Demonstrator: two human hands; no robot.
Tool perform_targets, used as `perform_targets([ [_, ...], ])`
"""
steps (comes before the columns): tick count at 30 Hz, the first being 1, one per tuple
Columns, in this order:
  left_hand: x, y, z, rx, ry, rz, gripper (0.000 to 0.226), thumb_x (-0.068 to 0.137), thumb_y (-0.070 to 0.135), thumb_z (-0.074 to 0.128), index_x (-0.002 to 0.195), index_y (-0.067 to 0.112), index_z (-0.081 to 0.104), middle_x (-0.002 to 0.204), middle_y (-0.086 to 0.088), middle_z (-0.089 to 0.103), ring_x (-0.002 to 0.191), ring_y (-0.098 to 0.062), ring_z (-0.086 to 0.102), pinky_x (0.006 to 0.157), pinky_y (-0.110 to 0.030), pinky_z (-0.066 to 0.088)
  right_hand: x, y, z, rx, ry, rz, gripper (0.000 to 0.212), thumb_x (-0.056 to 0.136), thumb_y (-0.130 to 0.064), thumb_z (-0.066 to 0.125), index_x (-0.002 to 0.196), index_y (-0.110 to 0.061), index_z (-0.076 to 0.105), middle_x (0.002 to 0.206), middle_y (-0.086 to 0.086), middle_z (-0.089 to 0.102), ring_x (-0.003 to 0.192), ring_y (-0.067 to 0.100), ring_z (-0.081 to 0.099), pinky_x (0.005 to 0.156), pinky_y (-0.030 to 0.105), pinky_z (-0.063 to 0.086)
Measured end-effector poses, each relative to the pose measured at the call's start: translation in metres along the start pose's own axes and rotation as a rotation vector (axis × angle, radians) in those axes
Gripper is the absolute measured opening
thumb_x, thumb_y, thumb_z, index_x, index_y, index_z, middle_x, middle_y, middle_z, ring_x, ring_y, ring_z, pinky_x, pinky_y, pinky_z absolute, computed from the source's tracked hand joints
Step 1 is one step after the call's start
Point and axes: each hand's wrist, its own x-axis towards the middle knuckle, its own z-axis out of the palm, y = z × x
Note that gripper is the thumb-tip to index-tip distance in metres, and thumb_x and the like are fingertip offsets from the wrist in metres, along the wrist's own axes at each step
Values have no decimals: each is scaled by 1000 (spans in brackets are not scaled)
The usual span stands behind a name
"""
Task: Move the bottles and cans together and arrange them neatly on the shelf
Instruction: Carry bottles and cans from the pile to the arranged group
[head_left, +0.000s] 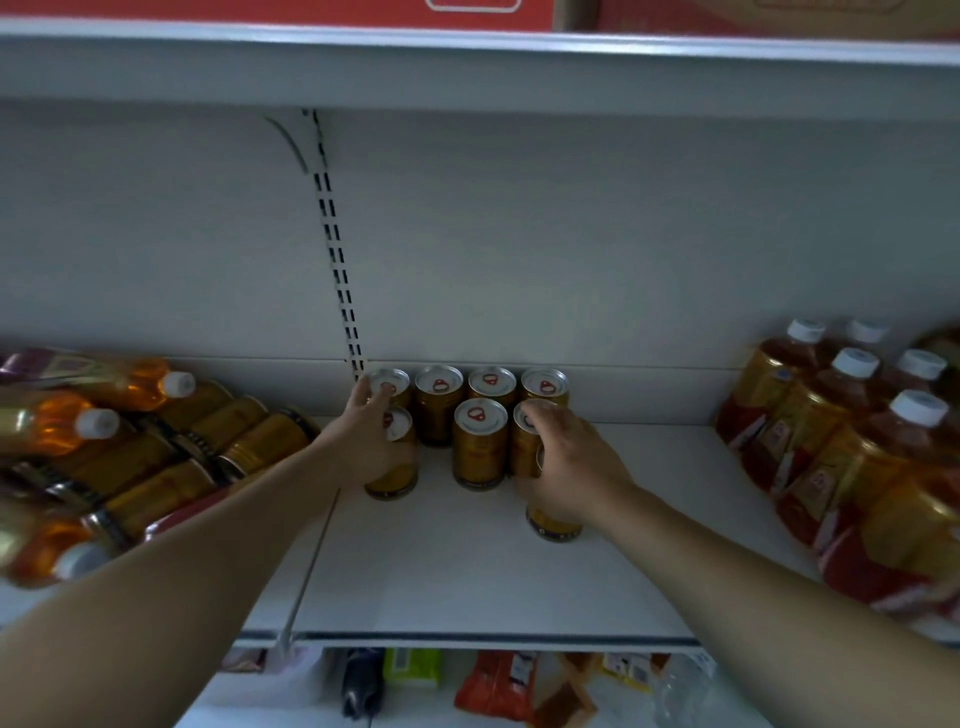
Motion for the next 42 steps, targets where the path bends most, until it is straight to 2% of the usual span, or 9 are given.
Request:
perform_targets([
  [5,-4,-8,0,30,-51,-15,108,73,45,75,151,25,3,158,1,-10,141,-25,24,93,-23,34,1,2,0,30,22,-36,65,75,-34,72,135,-22,50,146,-5,41,128,19,43,89,21,32],
  [10,-3,-5,-8,91,-181,24,122,64,67,69,150,27,-7,157,2,-17,145,-28,3,115,-41,20,8,-22,7,68,-64,-84,70,77,-36,74,139,-22,46,149,-3,36,132,18,39,99,32,39],
  [14,-2,1,-3,272,-101,77,114,62,87,46,149,34,-4,159,-4,-9,144,-35,-8,115,-54,12,7,-21,3,90,-64,-69,77,76,-35,73,143,-24,36,147,-3,34,126,21,42,90,35,42],
  [21,0,-4,6,405,-20,146,96,71,82,41,148,40,2,159,-2,1,143,-40,-2,114,-57,16,18,5,-6,-9,7,-8,89,75,-50,76,146,-17,33,149,2,30,135,22,28,105,34,31],
  [26,7,-5,3,462,-18,208,95,73,80,39,150,36,3,159,-9,4,143,-37,-2,116,-51,0,33,12,-6,-134,65,-157,88,71,-56,76,138,-8,46,139,12,44,132,32,36,108,41,33],
  [28,7,-5,3,483,27,265,97,75,77,42,151,30,3,158,-9,7,144,-33,0,115,-48,-4,42,16,-6,-285,3,-189,97,72,-72,63,143,-10,41,146,15,38,138,35,28,114,49,23],
  [31,8,-4,1,548,46,333,99,78,73,43,151,22,1,158,-6,10,143,-29,4,114,-48,-5,56,19,-5,-347,-104,-146,111,65,-92,25,148,-18,30,152,8,31,141,26,22,116,42,15],
  [38,-3,5,-14,427,-91,122,104,70,81,46,149,36,-5,159,0,-5,144,-35,-3,114,-58,11,67,9,-21,-363,-284,-111,120,52,-98,24,146,-24,27,150,6,33,137,27,28,110,47,28],
  [42,-34,-14,-32,315,7,55,93,76,74,49,149,36,6,160,4,2,146,-25,1,114,-51,9,86,-33,-34,-389,-266,-158,105,70,-90,33,149,-21,26,154,8,29,138,29,29,108,44,30],
])
